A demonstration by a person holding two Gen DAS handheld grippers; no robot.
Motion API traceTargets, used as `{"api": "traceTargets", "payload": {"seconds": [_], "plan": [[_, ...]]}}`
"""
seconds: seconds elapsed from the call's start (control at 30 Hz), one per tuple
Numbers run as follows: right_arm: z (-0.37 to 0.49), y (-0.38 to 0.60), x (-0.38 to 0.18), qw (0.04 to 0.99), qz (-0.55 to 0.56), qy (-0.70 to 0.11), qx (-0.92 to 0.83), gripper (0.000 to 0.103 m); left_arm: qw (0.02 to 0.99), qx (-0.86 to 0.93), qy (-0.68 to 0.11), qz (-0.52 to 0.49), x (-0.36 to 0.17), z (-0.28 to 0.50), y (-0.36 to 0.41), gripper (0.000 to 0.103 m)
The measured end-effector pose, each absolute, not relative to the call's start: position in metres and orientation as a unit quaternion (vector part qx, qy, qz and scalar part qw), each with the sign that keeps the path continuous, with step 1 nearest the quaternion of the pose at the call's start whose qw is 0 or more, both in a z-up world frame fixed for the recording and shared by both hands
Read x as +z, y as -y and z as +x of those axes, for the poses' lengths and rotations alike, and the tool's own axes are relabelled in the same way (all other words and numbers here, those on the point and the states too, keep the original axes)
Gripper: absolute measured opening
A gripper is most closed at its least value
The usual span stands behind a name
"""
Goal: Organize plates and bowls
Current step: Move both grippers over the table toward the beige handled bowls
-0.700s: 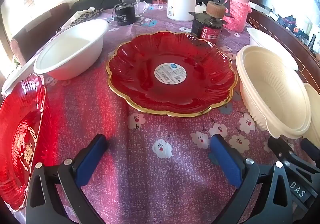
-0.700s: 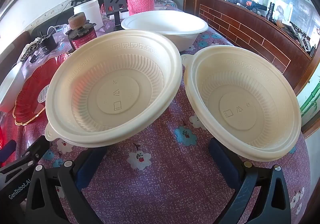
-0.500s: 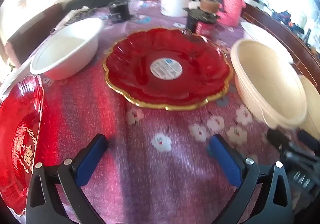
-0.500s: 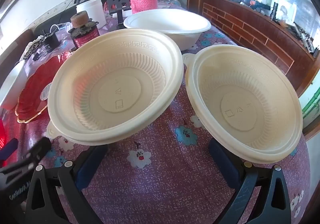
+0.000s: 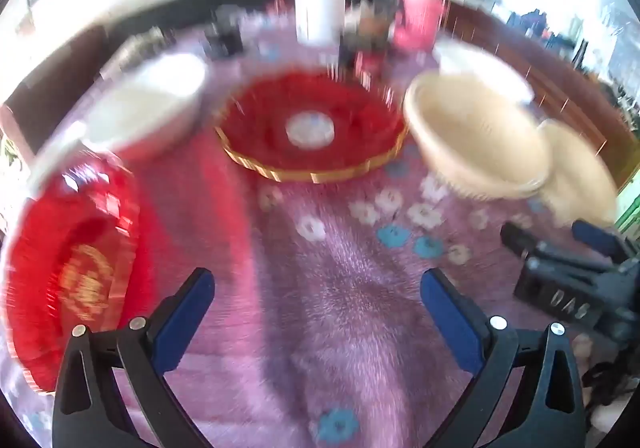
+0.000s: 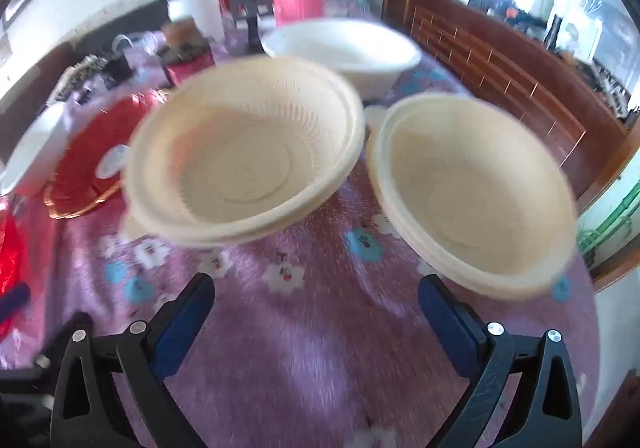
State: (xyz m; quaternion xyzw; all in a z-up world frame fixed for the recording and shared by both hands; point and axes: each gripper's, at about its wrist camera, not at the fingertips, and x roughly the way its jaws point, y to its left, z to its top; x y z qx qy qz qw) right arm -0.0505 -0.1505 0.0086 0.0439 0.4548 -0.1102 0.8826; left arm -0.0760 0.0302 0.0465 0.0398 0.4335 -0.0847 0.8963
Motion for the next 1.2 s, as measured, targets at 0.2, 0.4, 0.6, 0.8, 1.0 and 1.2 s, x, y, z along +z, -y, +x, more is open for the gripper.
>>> {"api": "traceTargets", "payload": {"seconds": [0.2, 0.4, 0.6, 0.8, 1.0, 1.2], "plan": [[-0.11, 0.145, 0.059, 0.933, 0.067, -0.339, -0.104, 0.102, 0.952, -0.138, -0.273, 0.013, 0.121, -0.147, -0.076, 0.103], [-0.146, 0.139, 0.08, 0.946, 0.076, -0.302, -0.093, 0.102, 0.933, -0.146, -0.328, 0.002, 0.119, -0.152, -0.103, 0.103], [-0.17, 0.127, 0.087, 0.955, 0.053, -0.266, -0.122, 0.102, 0.959, -0.119, -0.252, -0.042, 0.15, -0.169, -0.158, 0.103], [-0.134, 0.13, 0.092, 0.956, 0.062, -0.259, -0.124, 0.102, 0.968, -0.08, -0.234, -0.036, 0.153, -0.146, -0.173, 0.103], [-0.044, 0.143, 0.103, 0.948, 0.059, -0.291, -0.112, 0.101, 0.957, -0.096, -0.272, -0.022, 0.157, -0.079, -0.152, 0.103], [0.008, 0.162, 0.121, 0.928, 0.065, -0.341, -0.132, 0.097, 0.934, -0.131, -0.33, -0.04, 0.171, -0.007, -0.13, 0.103]]}}
